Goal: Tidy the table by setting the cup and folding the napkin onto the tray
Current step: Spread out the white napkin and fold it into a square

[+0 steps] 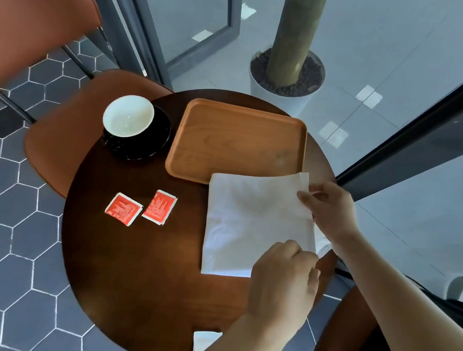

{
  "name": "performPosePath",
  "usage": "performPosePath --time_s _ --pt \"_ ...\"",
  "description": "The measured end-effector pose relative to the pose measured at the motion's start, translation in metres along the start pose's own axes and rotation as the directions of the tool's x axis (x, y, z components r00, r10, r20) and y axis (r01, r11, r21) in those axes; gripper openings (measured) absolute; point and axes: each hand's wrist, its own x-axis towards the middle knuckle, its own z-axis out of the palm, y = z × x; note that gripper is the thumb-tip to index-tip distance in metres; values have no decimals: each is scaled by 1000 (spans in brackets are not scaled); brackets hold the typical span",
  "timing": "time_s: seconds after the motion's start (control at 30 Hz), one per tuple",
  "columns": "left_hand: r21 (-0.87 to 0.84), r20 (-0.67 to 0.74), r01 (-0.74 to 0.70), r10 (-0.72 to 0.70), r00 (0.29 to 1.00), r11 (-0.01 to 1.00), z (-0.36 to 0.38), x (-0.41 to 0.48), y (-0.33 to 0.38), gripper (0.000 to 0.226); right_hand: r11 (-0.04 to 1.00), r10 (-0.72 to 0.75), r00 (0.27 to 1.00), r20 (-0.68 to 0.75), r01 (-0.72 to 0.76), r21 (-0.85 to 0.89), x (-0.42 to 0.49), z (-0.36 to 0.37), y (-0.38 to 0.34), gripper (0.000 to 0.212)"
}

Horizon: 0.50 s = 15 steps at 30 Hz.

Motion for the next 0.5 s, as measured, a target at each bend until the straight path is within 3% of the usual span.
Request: performPosePath --time_s 0.07,0.17,0.3,0.4,0.5 --pt "-44 15 17 -16 1000 999 0 -1 -2 8 997 -27 1000 0 27 -79 1 2 8 26" --pt "-60 -20 71 -72 997 996 -5 -6 -13 16 972 -130 991 0 128 -198 -4 1 10 24" --pt "-4 -107 212 -211 972 977 -21 -15 -53 20 965 -154 988 -21 146 -219 -13 -3 16 18" --pt "85 -178 370 -351 919 925 -37 -19 -86 33 957 -174 982 -76 150 -248 -25 -5 21 8" --pt "80 -145 543 -529 836 836 -46 -18 -106 51 940 -214 973 -89 180 -288 -41 -6 27 6"
